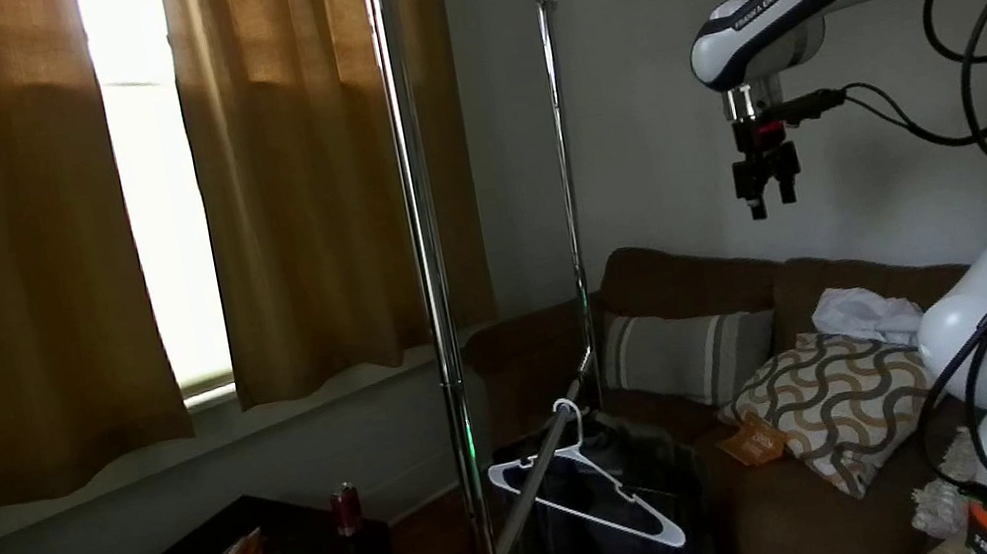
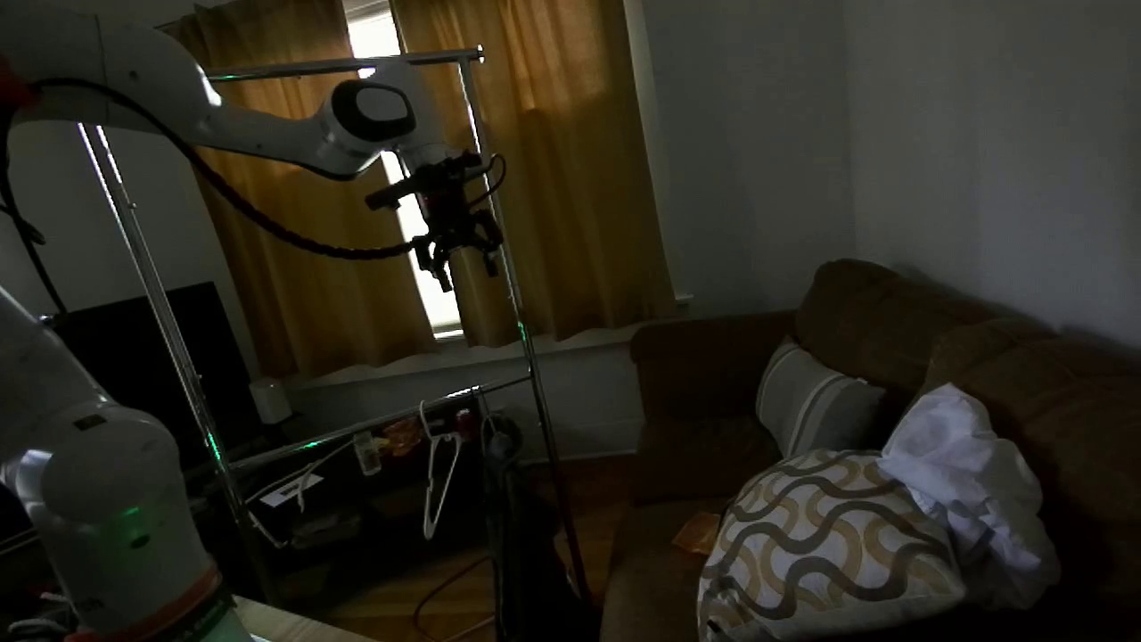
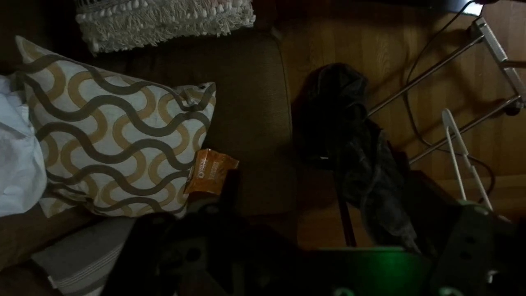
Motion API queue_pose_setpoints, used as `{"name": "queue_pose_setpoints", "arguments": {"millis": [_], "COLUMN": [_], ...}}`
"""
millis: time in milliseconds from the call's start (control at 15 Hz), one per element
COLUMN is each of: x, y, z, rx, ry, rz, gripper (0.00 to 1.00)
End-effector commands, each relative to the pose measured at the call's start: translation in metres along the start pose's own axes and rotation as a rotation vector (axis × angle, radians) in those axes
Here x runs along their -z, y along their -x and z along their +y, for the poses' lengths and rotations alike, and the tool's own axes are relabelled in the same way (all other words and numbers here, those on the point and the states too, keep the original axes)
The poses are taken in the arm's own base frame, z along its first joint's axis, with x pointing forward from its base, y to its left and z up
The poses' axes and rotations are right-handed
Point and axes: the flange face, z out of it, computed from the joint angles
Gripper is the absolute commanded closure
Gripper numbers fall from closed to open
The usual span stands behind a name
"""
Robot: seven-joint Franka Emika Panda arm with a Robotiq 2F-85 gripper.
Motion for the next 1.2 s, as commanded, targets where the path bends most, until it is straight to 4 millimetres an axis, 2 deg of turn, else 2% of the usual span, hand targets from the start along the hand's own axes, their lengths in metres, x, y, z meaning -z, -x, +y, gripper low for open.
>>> {"name": "queue_pose_setpoints", "arguments": {"millis": [0, 400, 667, 800, 1067, 1133], "x": [-0.024, -0.074, -0.117, -0.137, -0.177, -0.158], "y": [0.008, 0.020, 0.023, 0.020, 0.003, 0.008], "z": [-0.030, -0.050, -0.056, -0.061, -0.077, -0.069], "rx": [0.104, 0.193, 0.254, 0.295, 0.375, 0.337], "ry": [-0.067, -0.197, -0.323, -0.356, -0.404, -0.368], "rz": [-0.010, -0.053, -0.042, 0.002, 0.079, 0.056], "gripper": [0.00, 0.00, 0.00, 0.00, 0.00, 0.00]}}
